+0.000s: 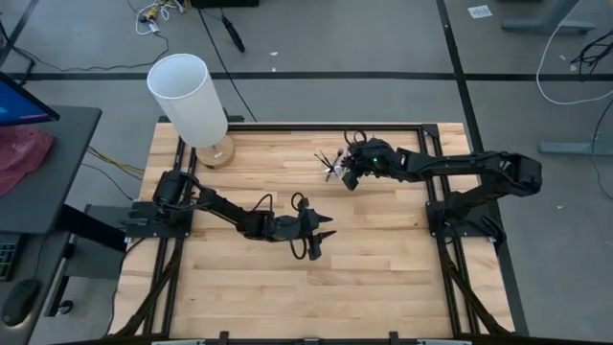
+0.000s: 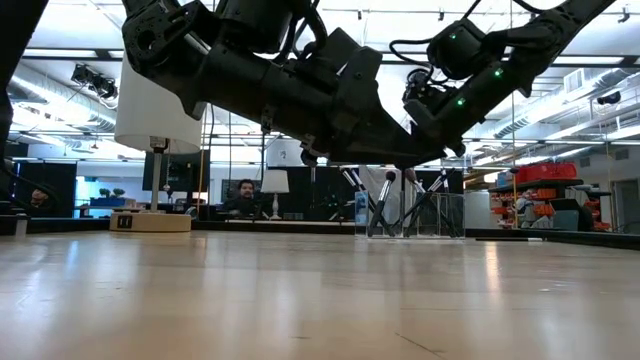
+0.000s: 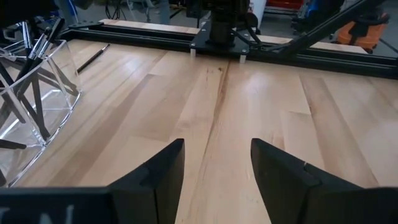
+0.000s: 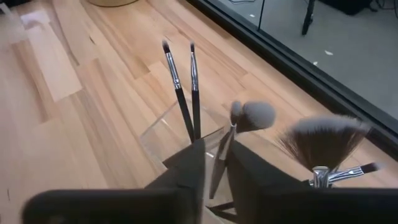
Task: Put items in baskets/containers
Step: Put the black eyeshadow brush into the transparent organizer
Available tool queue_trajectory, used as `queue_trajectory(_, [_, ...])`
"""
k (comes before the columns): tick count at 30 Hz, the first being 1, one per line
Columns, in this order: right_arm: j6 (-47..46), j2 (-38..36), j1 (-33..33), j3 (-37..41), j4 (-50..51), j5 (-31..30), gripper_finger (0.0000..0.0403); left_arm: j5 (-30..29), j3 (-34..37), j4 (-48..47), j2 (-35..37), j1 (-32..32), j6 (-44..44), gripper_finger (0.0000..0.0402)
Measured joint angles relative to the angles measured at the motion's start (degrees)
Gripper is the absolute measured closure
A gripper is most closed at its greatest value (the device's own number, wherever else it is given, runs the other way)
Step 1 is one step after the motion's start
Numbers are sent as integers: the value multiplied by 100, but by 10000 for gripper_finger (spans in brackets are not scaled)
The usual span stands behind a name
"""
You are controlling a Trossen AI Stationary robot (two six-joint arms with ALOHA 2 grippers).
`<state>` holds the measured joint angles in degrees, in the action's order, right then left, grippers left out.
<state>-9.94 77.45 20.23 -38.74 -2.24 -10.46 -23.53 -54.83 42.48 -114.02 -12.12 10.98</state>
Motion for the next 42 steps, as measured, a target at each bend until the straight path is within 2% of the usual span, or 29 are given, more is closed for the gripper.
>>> queue_trajectory(5, [0,-42,30,0,126,2,274,0,0,-1,0,0,5,214])
queue_trajectory(9, [11,-408,126,-1,498,-6,220,2,0,0,0,0,39,214])
queue_trajectory(14, [16,-1202,173,-435,1960,-149,182,2,0,-1,0,0,37,214])
queue_trajectory(17, [-7,-1547,173,-970,3107,-219,179,2,0,0,0,0,39,214])
queue_trajectory(21, [-228,-1650,231,-1867,4778,-548,192,2,0,2,-4,0,39,214])
queue_trajectory(26, [-253,-1383,981,-2585,6195,-749,219,2,0,6,-9,0,44,214])
queue_trajectory(33, [-67,-320,2419,-2634,6490,-170,249,2,0,9,-9,0,43,214])
queue_trajectory(38, [-77,619,2945,-2634,6565,3,247,2,0,11,-9,-1,44,214])
queue_trajectory(42, [-239,1180,3237,-2634,6612,492,238,2,0,11,-9,0,44,214])
